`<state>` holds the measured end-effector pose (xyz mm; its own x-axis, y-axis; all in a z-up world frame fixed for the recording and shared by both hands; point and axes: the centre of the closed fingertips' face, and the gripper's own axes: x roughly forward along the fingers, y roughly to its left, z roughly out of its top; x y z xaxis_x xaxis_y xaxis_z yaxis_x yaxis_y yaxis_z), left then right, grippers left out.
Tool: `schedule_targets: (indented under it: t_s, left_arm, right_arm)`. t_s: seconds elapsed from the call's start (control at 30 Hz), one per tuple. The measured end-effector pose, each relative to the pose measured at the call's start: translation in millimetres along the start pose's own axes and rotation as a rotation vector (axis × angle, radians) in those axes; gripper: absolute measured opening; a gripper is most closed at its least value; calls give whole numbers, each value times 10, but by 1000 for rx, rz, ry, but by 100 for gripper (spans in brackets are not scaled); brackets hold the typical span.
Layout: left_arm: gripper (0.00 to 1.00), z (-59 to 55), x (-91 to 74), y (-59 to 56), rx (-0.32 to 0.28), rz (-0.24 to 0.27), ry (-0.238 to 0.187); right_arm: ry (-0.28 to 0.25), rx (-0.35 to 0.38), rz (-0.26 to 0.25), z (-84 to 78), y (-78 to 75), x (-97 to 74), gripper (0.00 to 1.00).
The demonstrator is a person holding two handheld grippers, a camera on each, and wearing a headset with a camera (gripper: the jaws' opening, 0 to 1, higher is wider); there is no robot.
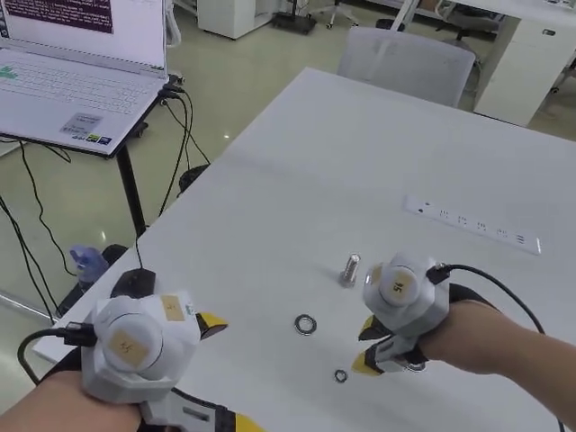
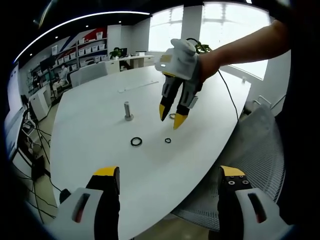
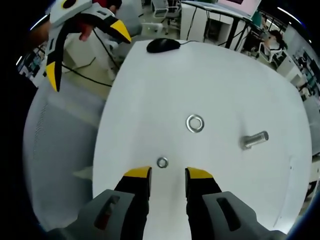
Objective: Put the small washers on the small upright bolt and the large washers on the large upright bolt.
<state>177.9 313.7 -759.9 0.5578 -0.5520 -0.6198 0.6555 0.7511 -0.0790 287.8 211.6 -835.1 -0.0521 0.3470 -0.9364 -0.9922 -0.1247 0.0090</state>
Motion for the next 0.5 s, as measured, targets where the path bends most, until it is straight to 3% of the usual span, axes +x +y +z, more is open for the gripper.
schedule_targets:
  t_s: [0.5]
  left_arm:
    - [79,6,-5,-45,-10,8,0]
  right_arm:
    - [27,-36,-10,-53,40,309,27]
